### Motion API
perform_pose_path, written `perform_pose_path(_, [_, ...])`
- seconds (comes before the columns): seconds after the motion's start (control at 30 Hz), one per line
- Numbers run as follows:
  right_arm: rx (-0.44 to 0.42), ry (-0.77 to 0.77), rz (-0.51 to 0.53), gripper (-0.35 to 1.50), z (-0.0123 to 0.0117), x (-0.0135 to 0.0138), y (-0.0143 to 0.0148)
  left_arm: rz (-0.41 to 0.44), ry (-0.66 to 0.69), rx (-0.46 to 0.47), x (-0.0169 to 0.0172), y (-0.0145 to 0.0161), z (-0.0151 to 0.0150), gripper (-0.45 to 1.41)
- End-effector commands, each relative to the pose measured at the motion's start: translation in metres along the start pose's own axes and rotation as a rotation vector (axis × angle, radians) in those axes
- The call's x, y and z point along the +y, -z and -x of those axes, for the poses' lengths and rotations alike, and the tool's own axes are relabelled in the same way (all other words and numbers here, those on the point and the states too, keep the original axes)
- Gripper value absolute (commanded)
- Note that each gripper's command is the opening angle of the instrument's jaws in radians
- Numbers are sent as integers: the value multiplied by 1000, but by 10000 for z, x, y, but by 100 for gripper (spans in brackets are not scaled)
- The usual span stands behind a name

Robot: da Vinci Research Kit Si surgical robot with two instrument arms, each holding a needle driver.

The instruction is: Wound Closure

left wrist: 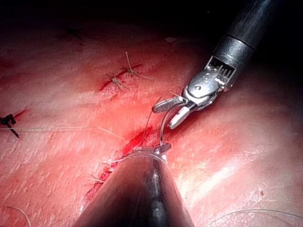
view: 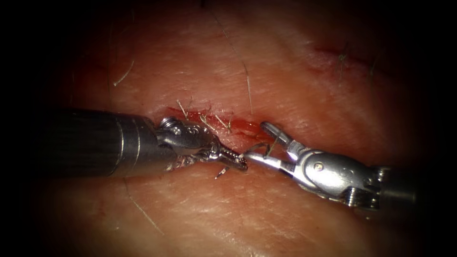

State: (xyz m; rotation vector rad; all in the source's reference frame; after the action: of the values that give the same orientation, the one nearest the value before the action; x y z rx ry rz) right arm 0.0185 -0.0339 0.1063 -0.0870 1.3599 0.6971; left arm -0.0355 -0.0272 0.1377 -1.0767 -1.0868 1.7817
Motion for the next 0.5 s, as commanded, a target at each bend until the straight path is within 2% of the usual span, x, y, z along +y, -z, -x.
perform_pose_path(0.03, [3, -3, 1, 54, 7, -3, -6, 1, -2, -2, -3, -7, 3, -45])
perform_pose_path(0.1, [1, -8, 5, 61, 8, -2, -7, 1, -8, -1, -3, -7, 2, -45])
perform_pose_path(0.17, [3, -14, 10, 56, 9, -2, -8, 1, -8, -1, -3, -7, 3, -45])
perform_pose_path(0.23, [5, -38, 10, 19, 9, -2, -8, 1, -13, -1, -2, -7, 3, -45])
perform_pose_path(0.27, [4, -62, 9, -33, 9, -2, -7, 0, -13, -1, -2, -7, 3, -45])
perform_pose_path(0.47, [20, -56, -18, -35, 19, 3, 1, -2, -47, 1, 1, -8, 3, -45])
perform_pose_path(0.5, [15, -49, -22, -35, 21, 6, 3, -3, -82, 3, 1, -8, 2, -32])
